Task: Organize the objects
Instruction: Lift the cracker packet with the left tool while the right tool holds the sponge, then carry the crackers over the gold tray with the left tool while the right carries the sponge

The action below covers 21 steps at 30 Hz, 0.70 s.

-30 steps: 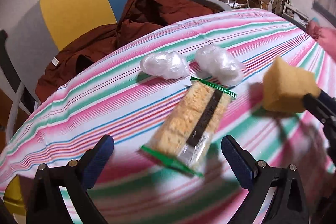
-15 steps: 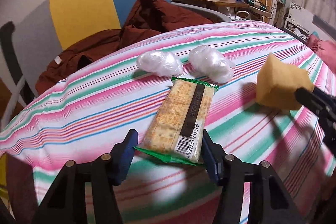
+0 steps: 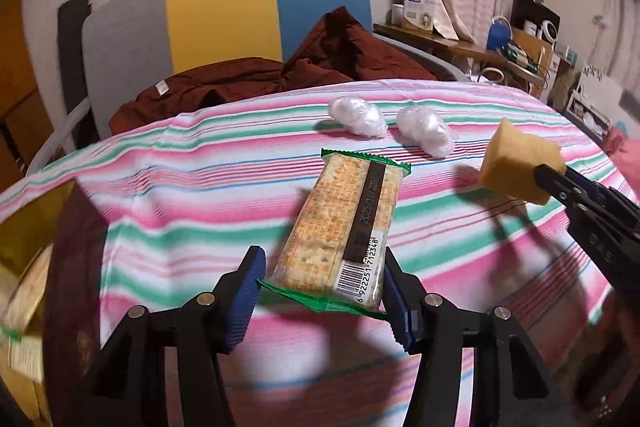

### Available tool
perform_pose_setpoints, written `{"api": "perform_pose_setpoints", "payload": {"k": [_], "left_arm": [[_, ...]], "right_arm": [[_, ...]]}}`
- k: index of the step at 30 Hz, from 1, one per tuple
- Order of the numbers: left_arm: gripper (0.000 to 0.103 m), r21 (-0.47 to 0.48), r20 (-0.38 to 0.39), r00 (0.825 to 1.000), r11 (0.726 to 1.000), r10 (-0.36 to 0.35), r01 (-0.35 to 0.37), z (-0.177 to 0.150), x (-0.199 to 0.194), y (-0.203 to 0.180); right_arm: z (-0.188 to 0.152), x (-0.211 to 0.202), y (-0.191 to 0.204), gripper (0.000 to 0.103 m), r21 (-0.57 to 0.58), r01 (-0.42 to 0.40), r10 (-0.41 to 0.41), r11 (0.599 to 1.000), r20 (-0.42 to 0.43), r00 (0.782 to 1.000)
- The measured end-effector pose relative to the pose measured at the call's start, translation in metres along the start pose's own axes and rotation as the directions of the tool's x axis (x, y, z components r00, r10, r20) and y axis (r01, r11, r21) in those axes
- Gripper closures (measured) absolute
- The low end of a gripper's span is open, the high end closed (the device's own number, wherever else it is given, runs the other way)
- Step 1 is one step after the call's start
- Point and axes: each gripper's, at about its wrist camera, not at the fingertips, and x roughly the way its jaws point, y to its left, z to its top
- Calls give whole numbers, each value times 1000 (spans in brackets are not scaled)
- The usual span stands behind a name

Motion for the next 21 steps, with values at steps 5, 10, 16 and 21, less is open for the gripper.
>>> {"api": "perform_pose_setpoints", "payload": {"k": [5,10,16,21], "left_arm": [[46,-58,25,1000,998,-19,20,-18,-28,10],[46,-84,63,997,995,-48,53,-32,-61,18],[46,-160,114,993,985,-42,60,-39,-103,49],[46,-234,142,990,972,19,15,-43,-132,87]], "right_arm": [[-1,1,6,75,-30,-34,34,999,0,999],[-1,1,10,75,-47,-25,25,999,-3,1000],[-2,-1,15,75,-76,-19,19,997,-1,1000],[-2,-1,18,75,-91,-19,20,996,2,1000]]}}
